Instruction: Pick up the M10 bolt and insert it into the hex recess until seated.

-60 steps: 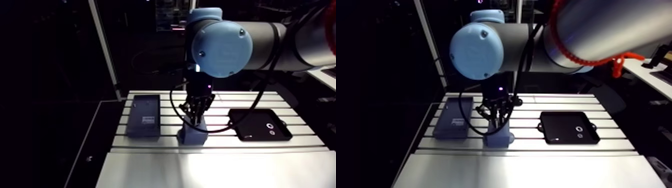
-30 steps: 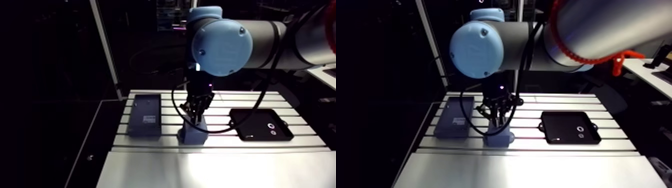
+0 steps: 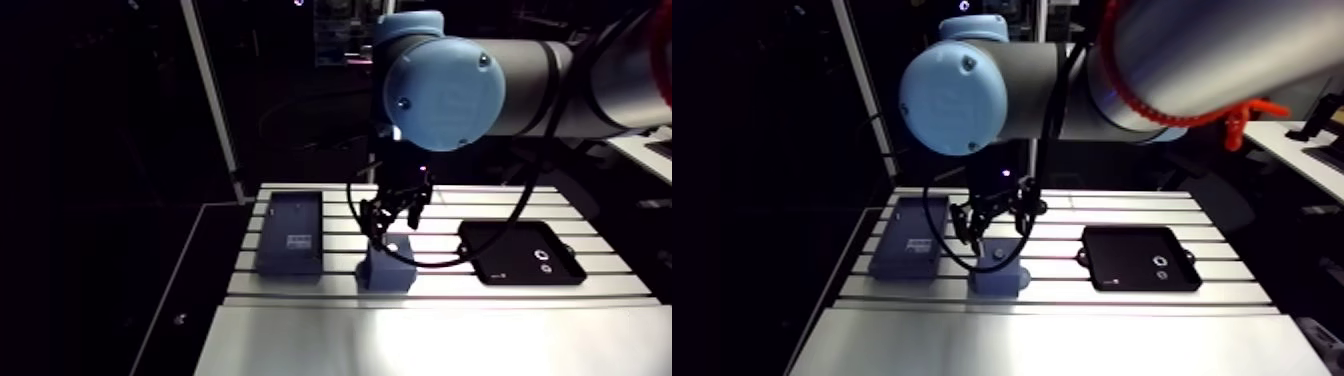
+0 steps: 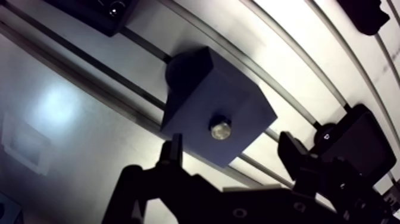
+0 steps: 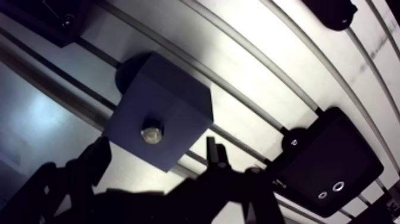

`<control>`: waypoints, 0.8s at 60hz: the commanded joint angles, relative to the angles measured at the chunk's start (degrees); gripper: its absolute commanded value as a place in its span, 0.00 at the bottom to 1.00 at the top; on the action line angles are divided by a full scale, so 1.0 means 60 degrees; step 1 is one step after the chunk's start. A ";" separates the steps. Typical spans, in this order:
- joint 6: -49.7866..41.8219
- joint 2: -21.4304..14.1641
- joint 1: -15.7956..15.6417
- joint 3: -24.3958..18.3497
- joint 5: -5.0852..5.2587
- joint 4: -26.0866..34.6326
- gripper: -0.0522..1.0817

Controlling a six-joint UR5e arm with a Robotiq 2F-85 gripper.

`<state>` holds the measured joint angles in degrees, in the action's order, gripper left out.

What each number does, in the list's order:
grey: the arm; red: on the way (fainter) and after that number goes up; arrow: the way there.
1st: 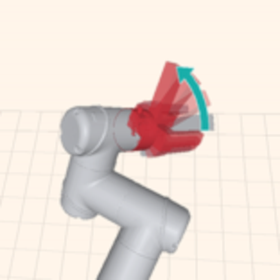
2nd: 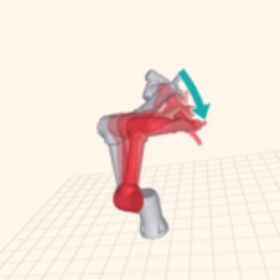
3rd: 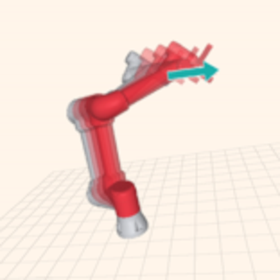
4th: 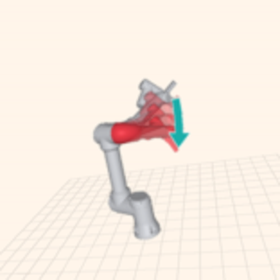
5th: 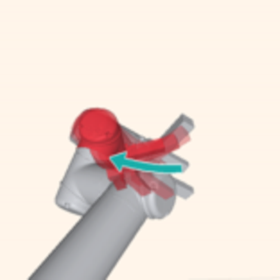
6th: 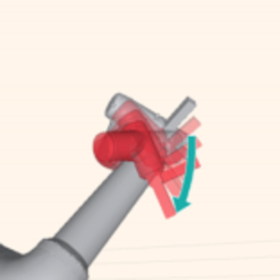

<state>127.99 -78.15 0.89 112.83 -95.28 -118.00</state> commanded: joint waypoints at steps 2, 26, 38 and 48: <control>-0.0572 -0.0294 0.0012 -0.0018 0.0023 0.0066 0.06; -0.5328 -0.0266 0.0102 -0.0412 0.0180 0.0955 0.77; -0.5679 -0.0154 0.0112 -0.0314 0.0228 0.0898 0.93; -0.5808 -0.0107 0.0115 -0.0270 0.0214 0.0879 0.98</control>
<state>94.93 -79.21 1.54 110.91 -94.03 -112.59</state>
